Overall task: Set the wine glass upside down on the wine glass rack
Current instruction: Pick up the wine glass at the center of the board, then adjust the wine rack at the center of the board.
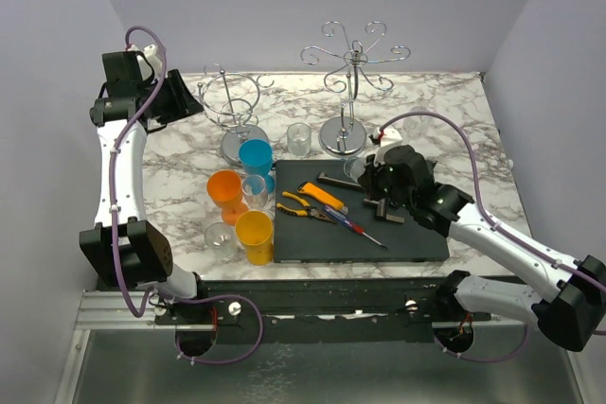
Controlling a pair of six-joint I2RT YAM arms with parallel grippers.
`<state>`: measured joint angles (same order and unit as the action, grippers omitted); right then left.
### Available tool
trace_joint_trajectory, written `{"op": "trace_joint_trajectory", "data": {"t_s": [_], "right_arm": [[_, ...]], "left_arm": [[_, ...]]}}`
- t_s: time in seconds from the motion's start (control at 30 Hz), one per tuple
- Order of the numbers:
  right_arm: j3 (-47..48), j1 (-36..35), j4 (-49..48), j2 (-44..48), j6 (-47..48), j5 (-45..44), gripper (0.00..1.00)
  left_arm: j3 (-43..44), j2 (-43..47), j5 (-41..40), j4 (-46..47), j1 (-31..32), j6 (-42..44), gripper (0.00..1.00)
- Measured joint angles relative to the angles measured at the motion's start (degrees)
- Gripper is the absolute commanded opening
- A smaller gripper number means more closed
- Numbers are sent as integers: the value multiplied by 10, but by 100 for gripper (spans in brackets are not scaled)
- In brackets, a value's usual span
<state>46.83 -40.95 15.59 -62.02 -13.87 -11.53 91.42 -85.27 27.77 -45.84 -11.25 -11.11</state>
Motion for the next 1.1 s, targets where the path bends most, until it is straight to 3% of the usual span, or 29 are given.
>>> {"op": "trace_joint_trajectory", "data": {"t_s": [0.07, 0.13, 0.27, 0.4, 0.57, 0.8, 1.1], "right_arm": [[10, -8, 13, 0, -4, 0, 1], [21, -16, 20, 1, -10, 0, 1], [33, -23, 30, 7, -14, 0, 0], [37, -25, 41, 12, -17, 0, 1], [37, -25, 43, 12, -18, 0, 0], [48, -25, 44, 11, -18, 0, 1], [77, -25, 44, 9, -22, 0, 1]], "left_arm": [[7, -7, -6, 2, -2, 0, 52], [11, -9, -10, 2, -2, 0, 71], [17, 3, -17, -3, -2, 3, 87], [17, 51, -40, -1, -2, 13, 97], [46, 85, -29, 8, 4, 15, 99], [55, 32, -23, 78, 91, 24, 97], [13, 2, -86, 164, 139, 44, 89]]}}
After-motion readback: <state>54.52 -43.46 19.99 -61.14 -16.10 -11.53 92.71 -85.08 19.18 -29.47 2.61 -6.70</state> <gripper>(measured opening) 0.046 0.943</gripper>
